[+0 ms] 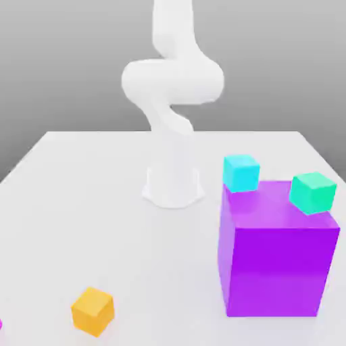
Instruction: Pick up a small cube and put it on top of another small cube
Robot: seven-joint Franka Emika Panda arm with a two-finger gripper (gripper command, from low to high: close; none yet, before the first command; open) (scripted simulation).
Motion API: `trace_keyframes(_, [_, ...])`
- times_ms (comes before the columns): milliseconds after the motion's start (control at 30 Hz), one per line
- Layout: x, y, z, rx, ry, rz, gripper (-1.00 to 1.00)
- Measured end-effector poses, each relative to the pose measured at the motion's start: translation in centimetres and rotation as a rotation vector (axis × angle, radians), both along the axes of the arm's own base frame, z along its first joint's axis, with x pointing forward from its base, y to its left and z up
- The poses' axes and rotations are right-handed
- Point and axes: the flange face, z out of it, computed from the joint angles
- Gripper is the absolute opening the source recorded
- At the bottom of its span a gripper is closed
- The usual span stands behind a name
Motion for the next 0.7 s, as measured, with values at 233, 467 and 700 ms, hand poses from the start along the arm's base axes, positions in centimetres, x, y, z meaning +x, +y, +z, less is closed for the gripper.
trace_keyframes(233, [7.7,-6.1,-8.2,0.128,0.15,-0.277,0.0])
trace_keyframes(467, [12.5,-13.5,-18.1,0.25,0.283,-0.561,0.0])
trace_keyframes(700, [13.7,-22.1,-29.5,0.374,0.403,-0.871,0.0])
